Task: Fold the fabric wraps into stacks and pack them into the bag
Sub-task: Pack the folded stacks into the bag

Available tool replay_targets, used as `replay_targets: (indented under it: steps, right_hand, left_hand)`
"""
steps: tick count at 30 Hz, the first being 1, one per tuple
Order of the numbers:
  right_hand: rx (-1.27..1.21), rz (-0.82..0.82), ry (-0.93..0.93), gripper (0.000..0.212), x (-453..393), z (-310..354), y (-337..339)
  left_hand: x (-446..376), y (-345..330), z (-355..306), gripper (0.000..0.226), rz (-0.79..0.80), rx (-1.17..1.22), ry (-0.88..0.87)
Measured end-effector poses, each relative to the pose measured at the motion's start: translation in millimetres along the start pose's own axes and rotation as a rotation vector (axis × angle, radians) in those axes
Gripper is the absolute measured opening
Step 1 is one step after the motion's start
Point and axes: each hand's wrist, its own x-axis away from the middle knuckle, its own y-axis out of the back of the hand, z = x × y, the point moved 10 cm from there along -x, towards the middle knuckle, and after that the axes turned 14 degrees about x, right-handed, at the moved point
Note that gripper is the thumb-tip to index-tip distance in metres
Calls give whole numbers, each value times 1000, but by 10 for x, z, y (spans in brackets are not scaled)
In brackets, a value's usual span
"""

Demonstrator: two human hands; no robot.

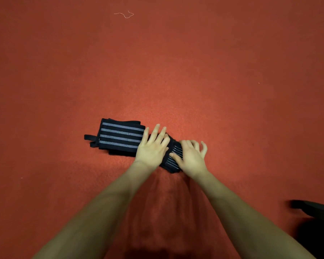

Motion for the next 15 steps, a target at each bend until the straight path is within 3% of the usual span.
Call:
replay_targets:
  steps: [8,15]
  right_hand:
    - [11,-229,-14,46,522,-249,73]
    - [145,-309,20,49,932,-528,114]
  left_hand:
    - [164,-76,-346,48,-26,150,-50]
    - [179,-408,-671,58,81,318,-85]
